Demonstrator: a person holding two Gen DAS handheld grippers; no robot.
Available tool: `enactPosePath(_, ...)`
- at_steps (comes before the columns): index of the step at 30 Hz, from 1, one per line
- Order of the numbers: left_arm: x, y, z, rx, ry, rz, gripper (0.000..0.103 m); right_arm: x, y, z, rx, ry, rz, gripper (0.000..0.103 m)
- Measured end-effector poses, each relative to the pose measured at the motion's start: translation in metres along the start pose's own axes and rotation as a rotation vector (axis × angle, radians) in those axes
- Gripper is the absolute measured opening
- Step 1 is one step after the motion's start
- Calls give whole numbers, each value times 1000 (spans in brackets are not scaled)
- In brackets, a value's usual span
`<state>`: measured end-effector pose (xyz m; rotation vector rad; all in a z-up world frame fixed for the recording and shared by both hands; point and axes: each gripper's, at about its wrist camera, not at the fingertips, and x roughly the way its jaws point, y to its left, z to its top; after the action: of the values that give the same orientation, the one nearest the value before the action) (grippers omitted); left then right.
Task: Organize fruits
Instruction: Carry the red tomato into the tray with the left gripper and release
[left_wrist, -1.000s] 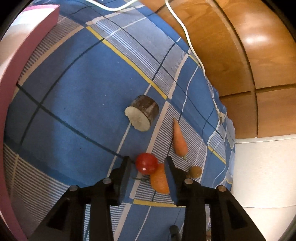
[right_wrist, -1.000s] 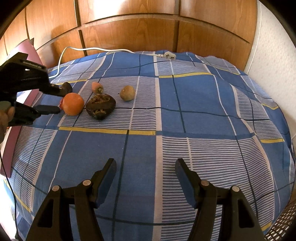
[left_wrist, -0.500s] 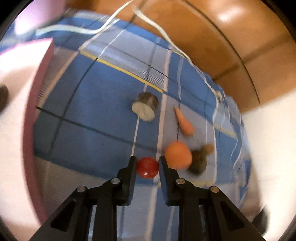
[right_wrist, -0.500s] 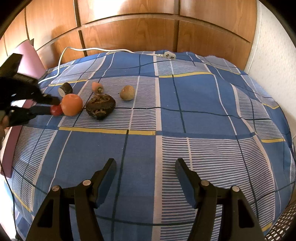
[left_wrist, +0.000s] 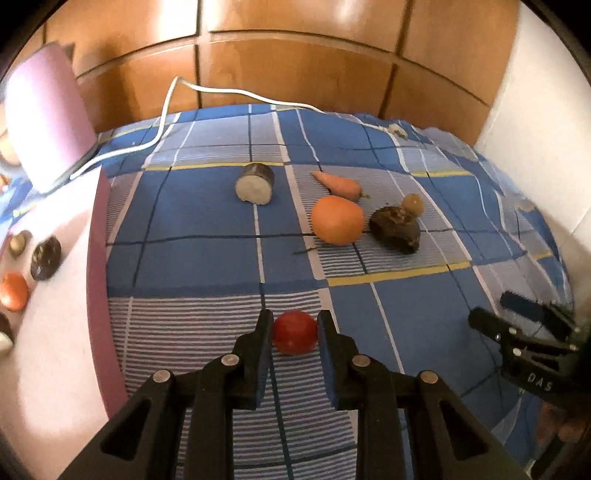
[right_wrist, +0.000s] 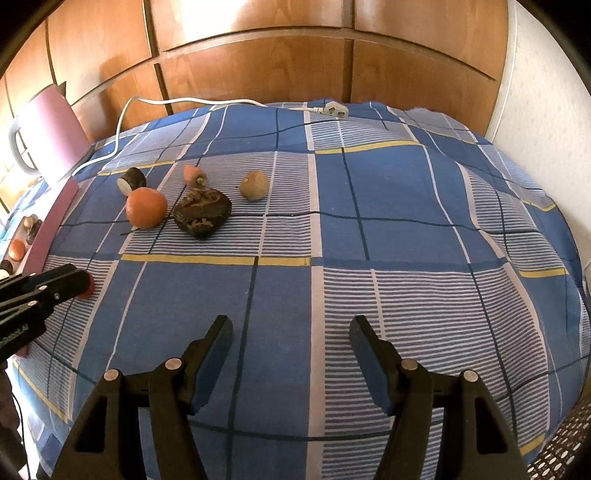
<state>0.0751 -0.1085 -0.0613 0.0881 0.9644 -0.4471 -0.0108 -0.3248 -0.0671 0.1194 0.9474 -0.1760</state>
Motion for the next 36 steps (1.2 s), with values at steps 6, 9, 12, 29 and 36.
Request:
enactPosePath(6,6,-6,-7,-2,-8,8,26,0,0,-3,3,-3,-13,67)
enactPosePath(9,5,-6,-7,-17,-10,17,26,0,2,-7,-14,-24,-24,67)
enactPosePath(12,5,-5,-7,-28,-12,11,26,1,1,-10,-15,-43,-20,70)
enactPosePath(29,1,-6,-11,-16,-40,20,25,3,6,-19,-25,-117,-8,87)
enactPosePath(36,-36,-9,-4,-17,-112,-27,25,3,6,-20,-28,-129,-11,87)
